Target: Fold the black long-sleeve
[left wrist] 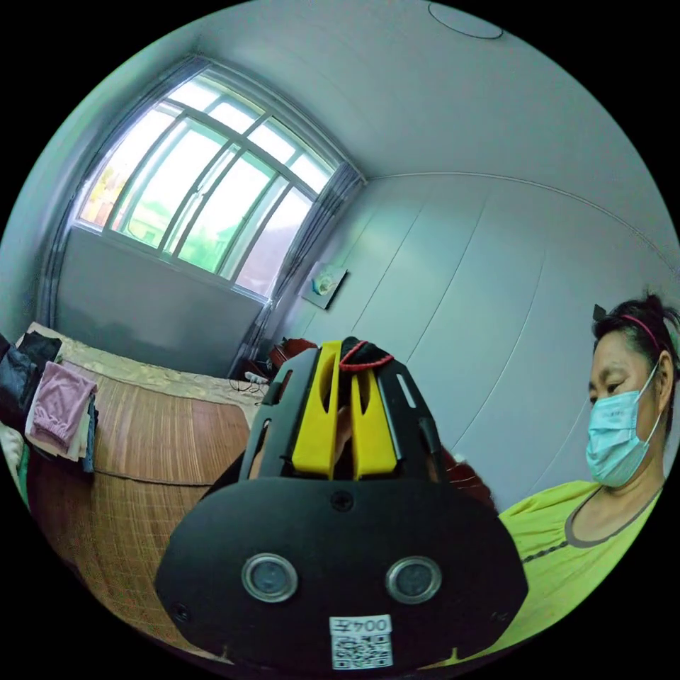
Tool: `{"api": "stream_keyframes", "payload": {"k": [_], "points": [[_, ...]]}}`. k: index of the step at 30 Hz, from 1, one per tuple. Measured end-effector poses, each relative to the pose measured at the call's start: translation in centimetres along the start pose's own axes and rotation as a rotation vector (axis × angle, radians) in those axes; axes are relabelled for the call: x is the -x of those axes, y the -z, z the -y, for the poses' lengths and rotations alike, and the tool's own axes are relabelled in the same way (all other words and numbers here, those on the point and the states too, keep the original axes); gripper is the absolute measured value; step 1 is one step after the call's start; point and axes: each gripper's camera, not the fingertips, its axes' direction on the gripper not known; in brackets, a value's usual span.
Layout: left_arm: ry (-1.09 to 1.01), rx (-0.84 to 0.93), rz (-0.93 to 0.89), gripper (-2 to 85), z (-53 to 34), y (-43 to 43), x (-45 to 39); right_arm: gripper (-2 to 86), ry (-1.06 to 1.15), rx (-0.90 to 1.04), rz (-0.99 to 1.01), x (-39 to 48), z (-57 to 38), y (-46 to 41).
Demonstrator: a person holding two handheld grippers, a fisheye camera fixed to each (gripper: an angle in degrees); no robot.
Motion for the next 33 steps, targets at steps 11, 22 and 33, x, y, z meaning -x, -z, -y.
{"api": "stream_keyframes", "payload": {"k": [11, 22, 33], "points": [[0.037, -0.047, -0.069, -0.2, 2.5, 2.3, 2.7, -0.6, -0.078, 0.068, 0.339, -5.2, -1.1, -2.5], [0.152, -0.034, 0.019, -0.3, 5.9, 4.5, 8.3, 0.0, -0.203, 0.099, 0.506, -9.8, -3.9, -4.6], [0.122, 0.026, -0.028, -0.3, 11.4, 4.7, 8.5, 11.3, 0.029, 0.145, 0.19, -6.0, -6.8, -8.1]]}}
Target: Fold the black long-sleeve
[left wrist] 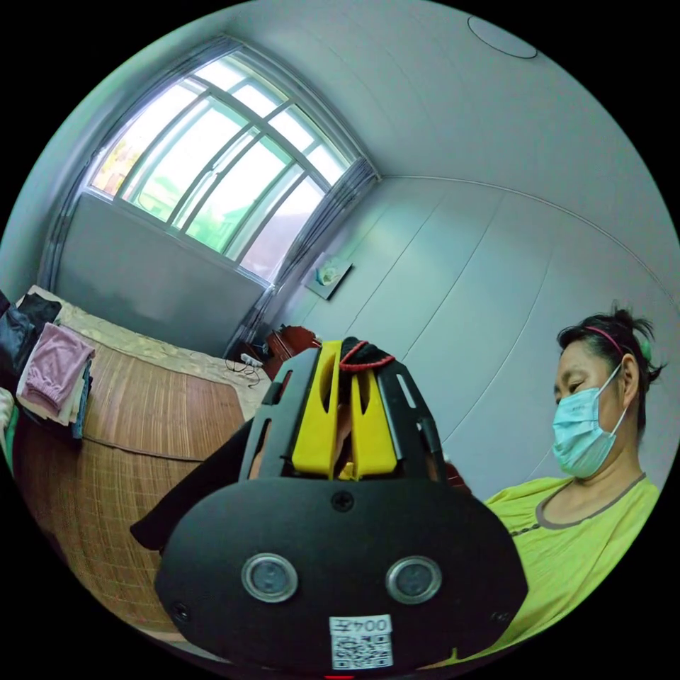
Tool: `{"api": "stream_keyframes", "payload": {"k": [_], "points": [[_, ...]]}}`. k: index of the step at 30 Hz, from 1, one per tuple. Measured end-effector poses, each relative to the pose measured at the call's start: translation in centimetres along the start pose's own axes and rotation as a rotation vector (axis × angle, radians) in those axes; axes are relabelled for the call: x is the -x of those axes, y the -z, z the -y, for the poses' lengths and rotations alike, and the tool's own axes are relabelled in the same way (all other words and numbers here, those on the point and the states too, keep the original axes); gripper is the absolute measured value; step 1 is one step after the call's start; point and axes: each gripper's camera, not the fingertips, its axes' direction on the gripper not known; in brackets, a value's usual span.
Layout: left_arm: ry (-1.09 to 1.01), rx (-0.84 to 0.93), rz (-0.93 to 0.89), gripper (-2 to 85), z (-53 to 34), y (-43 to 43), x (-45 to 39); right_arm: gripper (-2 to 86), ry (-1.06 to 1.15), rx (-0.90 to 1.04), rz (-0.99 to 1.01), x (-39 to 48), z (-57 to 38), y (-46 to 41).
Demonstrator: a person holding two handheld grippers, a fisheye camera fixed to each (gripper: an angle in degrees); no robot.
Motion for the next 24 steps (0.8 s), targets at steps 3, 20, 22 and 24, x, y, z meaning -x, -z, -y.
{"api": "stream_keyframes", "payload": {"k": [3, 20, 22, 24], "points": [[-0.012, 0.012, -0.005, -0.3, 2.0, 0.4, 0.0, 13.2, 0.175, 0.118, -0.222, 3.4, -0.6, -3.0], [-0.045, 0.03, 0.021, -0.2, 13.0, 4.2, 2.0, 1.6, 0.486, 0.454, -0.552, 8.2, -3.3, -15.8], [-0.049, 0.02, 0.083, -0.2, 14.3, 5.6, 3.2, 0.6, 0.466, 0.404, -0.619, 8.9, -3.1, -13.5], [-0.028, 0.007, 0.097, -0.2, 15.0, 6.8, 4.9, 0.0, 0.41, 0.321, -0.689, 9.7, -2.3, -10.1]]}}
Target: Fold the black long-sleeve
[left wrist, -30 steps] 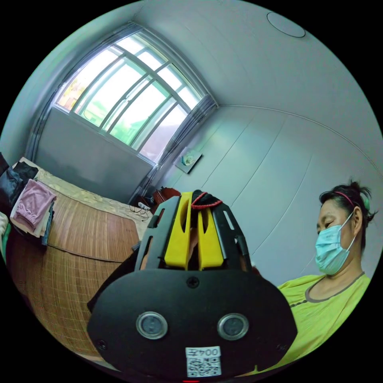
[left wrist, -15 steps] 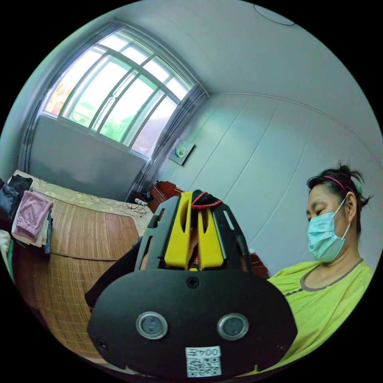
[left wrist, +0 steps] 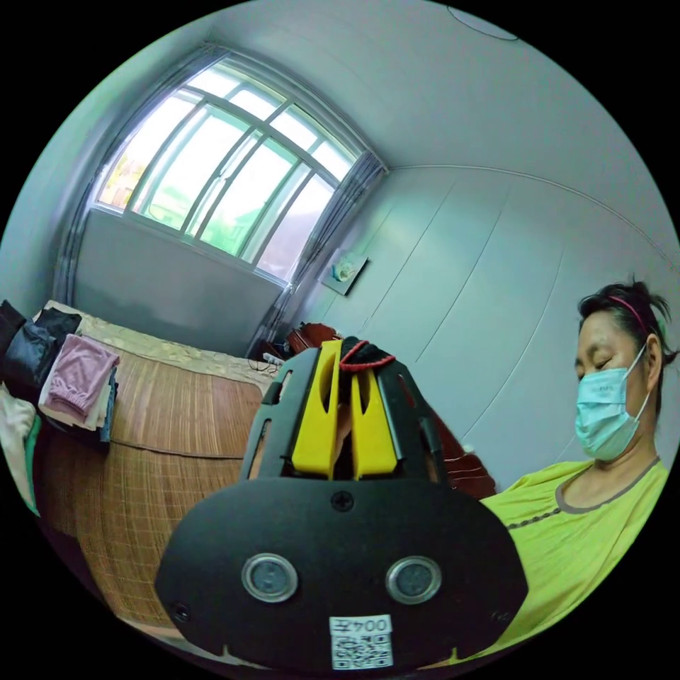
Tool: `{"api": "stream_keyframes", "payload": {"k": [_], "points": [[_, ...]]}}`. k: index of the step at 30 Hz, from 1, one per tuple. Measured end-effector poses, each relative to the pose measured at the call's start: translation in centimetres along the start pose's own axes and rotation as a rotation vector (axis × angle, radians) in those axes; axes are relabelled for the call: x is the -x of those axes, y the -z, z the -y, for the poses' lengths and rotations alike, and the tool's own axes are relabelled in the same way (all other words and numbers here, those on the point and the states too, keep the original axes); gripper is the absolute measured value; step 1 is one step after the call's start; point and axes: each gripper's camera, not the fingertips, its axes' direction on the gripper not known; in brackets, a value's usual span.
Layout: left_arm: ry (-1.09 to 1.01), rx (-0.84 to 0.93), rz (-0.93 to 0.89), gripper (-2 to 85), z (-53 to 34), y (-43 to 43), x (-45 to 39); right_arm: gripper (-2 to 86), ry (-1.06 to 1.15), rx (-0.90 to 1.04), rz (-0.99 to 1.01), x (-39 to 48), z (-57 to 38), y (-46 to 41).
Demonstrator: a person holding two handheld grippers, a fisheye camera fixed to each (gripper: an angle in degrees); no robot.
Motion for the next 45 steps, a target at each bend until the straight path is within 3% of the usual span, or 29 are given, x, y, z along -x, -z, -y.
{"api": "stream_keyframes", "payload": {"k": [6, 16, 23, 36, 45], "points": [[0.119, -0.032, -0.04, -0.2, -0.9, 2.4, 8.4, -0.6, -0.359, -0.372, -0.034, -5.8, -0.4, 13.8], [0.008, -0.017, -0.414, 1.6, -3.3, 0.3, 10.2, -0.6, -0.196, -0.63, -0.248, 0.3, 8.3, 24.7], [-0.14, 0.056, -0.488, 11.3, -3.4, -1.0, 8.0, -0.6, -0.176, -0.688, -0.268, 1.4, 12.3, 28.5], [-0.341, 0.243, -0.386, 17.5, -4.4, -2.7, 4.1, -0.6, -0.155, -0.627, -0.589, 4.3, 15.9, 26.9], [-0.456, 0.136, -0.129, 18.0, -2.0, 1.9, 3.0, -0.6, -0.224, -0.531, -0.586, 3.8, 17.6, 21.8]]}}
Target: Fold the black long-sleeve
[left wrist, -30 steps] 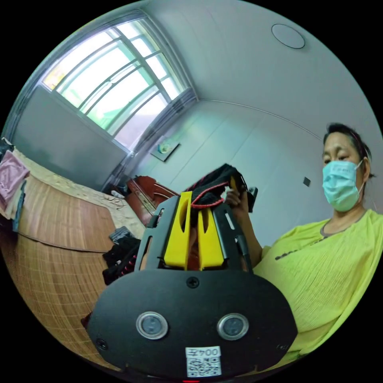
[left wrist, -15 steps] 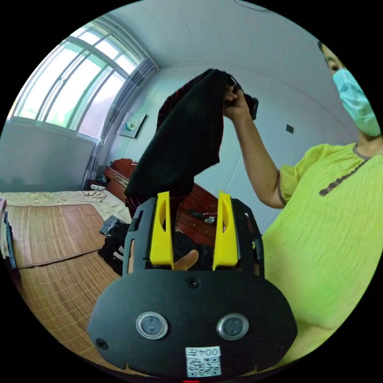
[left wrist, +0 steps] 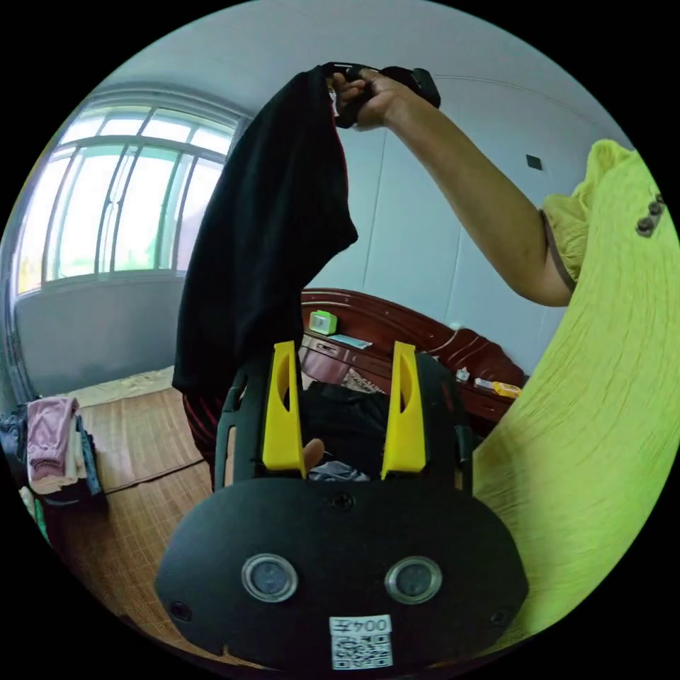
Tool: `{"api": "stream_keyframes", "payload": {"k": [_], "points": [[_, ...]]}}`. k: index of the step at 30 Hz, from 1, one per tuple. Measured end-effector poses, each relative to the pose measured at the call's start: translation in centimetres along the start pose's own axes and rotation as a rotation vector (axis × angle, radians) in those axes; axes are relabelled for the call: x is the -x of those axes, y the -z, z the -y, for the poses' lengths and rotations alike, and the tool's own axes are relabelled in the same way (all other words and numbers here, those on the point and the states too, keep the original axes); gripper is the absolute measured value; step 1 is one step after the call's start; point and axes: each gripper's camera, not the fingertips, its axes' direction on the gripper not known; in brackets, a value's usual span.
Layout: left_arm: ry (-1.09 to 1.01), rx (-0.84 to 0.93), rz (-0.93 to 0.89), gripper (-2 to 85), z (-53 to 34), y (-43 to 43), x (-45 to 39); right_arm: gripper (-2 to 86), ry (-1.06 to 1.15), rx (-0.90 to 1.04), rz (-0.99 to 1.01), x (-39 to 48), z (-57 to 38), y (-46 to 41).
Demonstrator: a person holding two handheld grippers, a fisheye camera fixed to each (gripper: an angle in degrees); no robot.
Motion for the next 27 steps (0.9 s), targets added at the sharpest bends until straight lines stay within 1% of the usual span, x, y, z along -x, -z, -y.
{"api": "stream_keyframes", "payload": {"k": [4, 10, 13, 14, 16, 17, 18, 19, 21, 23, 27], "points": [[0.021, -0.013, 0.166, 18.1, 0.3, 2.9, 1.2, -0.6, -0.025, 0.083, 0.069, 0.7, -1.1, -3.1], [0.03, 0.048, 0.253, 18.3, 1.1, 4.9, 3.3, -0.5, -0.051, 0.208, 0.195, 2.0, -3.5, -7.8], [0.079, 0.009, 0.299, 18.7, 2.6, 7.9, 6.5, -0.5, -0.053, 0.265, 0.222, 1.8, -4.6, -9.4], [0.094, -0.008, 0.289, 18.7, 2.9, 8.9, 7.4, -0.5, -0.055, 0.289, 0.225, 1.5, -4.9, -10.0], [0.243, -0.135, 0.117, 18.7, 3.3, 13.8, 12.9, -0.5, -0.061, 0.331, 0.245, 0.7, -5.2, -10.8], [0.292, -0.171, 0.055, 18.7, 2.9, 14.8, 14.6, -0.5, -0.079, 0.363, 0.269, 0.1, -5.4, -11.5], [0.363, -0.217, -0.088, 18.7, 2.0, 16.3, 17.7, -0.5, -0.092, 0.378, 0.285, -0.3, -5.4, -11.9], [0.407, -0.228, -0.186, 19.0, 1.1, 17.1, 19.9, -0.5, -0.124, 0.412, 0.321, -1.0, -5.6, -12.7], [0.422, -0.222, -0.304, 20.1, 0.1, 17.9, 21.6, -0.5, -0.185, 0.46, 0.372, -2.2, -6.0, -14.1], [0.42, -0.216, -0.323, 21.7, -0.6, 18.6, 21.7, -0.5, -0.244, 0.499, 0.408, -3.4, -6.8, -15.6], [0.382, -0.172, -0.334, 24.2, -1.5, 18.3, 19.8, -0.4, -0.289, 0.52, 0.419, -4.2, -7.7, -17.3]]}}
